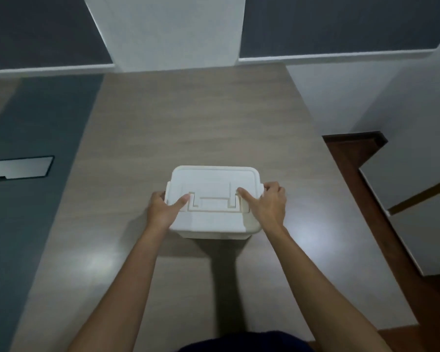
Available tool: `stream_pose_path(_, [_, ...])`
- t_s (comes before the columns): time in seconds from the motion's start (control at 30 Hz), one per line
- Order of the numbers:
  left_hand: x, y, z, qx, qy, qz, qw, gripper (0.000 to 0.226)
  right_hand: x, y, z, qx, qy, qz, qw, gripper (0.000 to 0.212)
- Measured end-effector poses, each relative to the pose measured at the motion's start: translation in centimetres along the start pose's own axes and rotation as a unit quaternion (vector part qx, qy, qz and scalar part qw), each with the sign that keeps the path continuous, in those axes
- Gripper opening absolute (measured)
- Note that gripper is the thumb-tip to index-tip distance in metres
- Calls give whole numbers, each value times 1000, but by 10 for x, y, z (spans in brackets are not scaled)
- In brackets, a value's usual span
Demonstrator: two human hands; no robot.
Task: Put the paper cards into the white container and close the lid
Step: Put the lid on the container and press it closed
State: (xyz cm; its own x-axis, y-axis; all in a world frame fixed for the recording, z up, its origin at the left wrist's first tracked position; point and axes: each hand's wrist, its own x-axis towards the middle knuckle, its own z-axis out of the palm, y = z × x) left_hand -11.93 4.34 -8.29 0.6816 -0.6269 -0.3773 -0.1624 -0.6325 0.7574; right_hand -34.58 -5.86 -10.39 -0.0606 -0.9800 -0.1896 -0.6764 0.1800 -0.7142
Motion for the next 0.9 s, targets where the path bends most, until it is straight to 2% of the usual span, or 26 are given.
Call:
stream_pose_path(0.07, [9, -1, -1, -63, -53, -40, 996, 58, 10, -2, -1, 30, -76, 84, 993, 91])
stream_pose_path(0.13, [17, -3, -6, -82, -88, -59, 991, 63, 14, -8, -2, 53, -144, 122, 981, 80])
stream_pose_path(0.2, [19, -5, -7, -85, -76, -64, 991, 64, 16, -12, -2, 72, -147, 133, 977, 74])
stream_pose_path(0.27, [16, -2, -7, -40, -10, -34, 999, 55, 16, -14, 2, 91, -121, 145, 978, 76])
stream_pose_path(0.33, [9, 1, -4, 34, 61, 13, 997, 57, 12, -16, 6, 86, -56, 141, 985, 83])
stream_pose_path(0.43, [-3, -2, 6, 26, 96, 44, 994, 59, 5, -18, 15, 28, 61, 38, 997, 82])
stream_pose_path(0.53, [-6, -7, 13, 37, 137, 63, 988, 53, -1, -20, 19, -14, 108, -61, 992, 66])
stream_pose_path(0.6, [-5, -8, 16, 64, 157, 71, 983, 51, 1, -19, 21, -39, 125, -103, 986, 58])
stream_pose_path(0.9, [53, 21, 18, 49, 164, 66, 983, 50, 53, -53, 39, -40, 130, -113, 984, 60])
